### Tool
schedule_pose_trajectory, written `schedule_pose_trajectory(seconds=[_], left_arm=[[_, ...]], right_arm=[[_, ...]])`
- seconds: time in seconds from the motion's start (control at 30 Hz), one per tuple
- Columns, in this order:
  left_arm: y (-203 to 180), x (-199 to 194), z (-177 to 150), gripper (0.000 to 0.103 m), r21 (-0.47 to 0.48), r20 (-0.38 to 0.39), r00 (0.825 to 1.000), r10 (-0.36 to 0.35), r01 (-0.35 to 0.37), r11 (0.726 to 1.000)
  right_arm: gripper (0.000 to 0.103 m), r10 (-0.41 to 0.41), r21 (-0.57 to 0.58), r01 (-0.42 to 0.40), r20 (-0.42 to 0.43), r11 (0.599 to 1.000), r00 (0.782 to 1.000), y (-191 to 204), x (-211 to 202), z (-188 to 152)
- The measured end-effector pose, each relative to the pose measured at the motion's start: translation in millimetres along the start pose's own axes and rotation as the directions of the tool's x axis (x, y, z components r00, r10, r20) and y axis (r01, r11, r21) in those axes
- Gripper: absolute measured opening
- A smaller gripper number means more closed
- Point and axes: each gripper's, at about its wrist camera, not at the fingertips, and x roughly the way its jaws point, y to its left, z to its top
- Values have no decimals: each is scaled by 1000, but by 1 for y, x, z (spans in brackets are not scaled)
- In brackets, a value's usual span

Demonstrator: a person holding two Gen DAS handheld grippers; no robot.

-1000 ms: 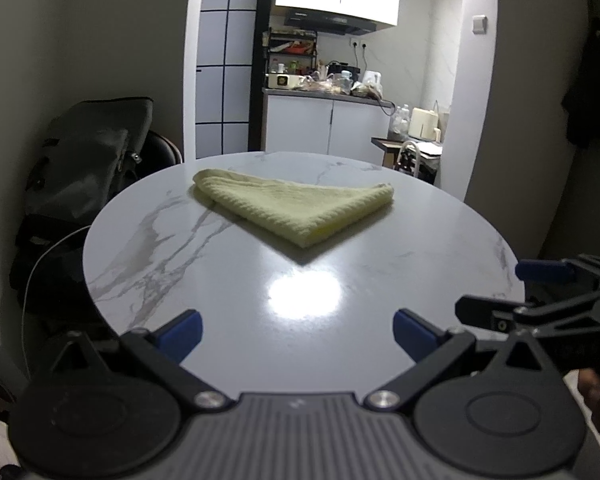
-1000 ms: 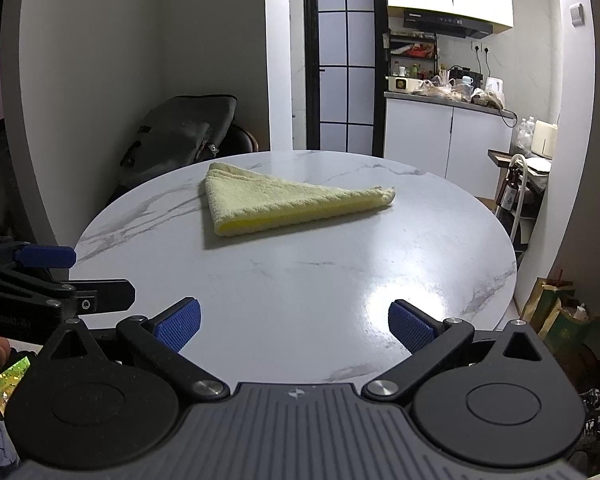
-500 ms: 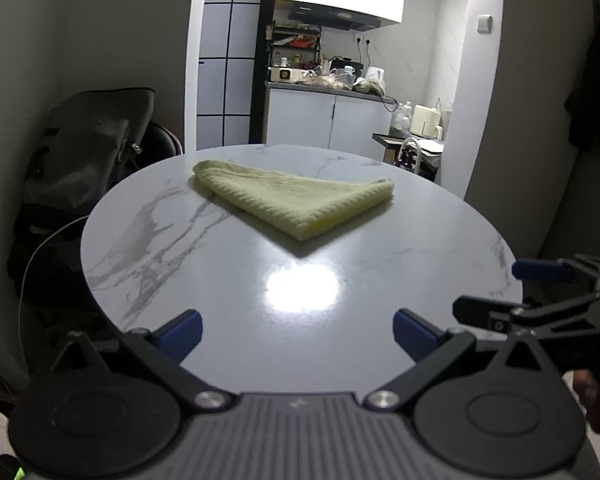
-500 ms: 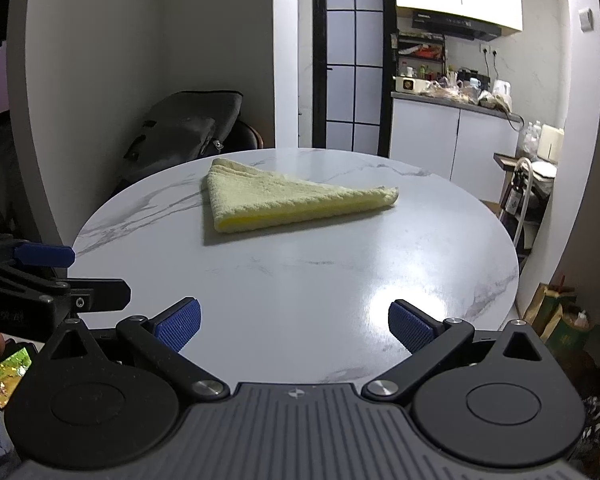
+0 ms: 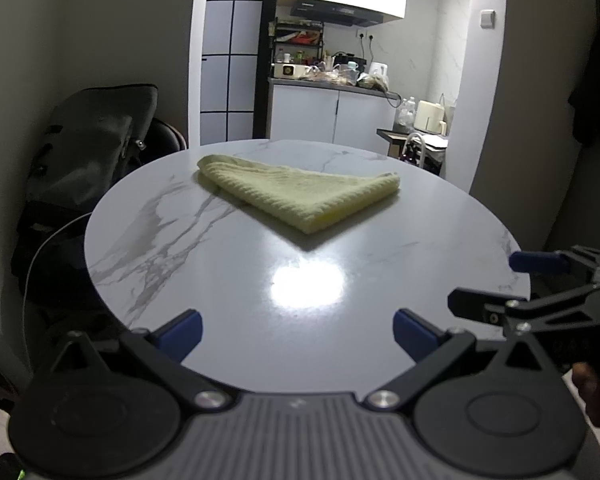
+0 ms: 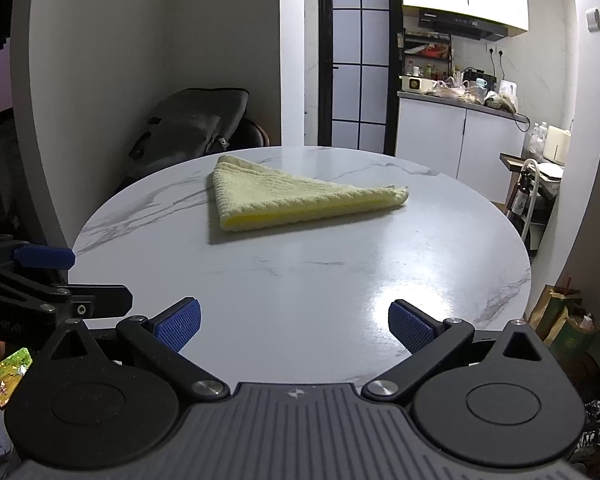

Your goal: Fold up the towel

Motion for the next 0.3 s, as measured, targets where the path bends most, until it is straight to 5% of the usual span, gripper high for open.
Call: schedule_pose_trajectory(seconds=[0.3], left_arm=[[3, 2, -1, 103, -11, 14, 1000, 19, -19, 1000]], right_arm=[[102, -11, 15, 11, -3, 1000, 1000, -2, 5, -1]])
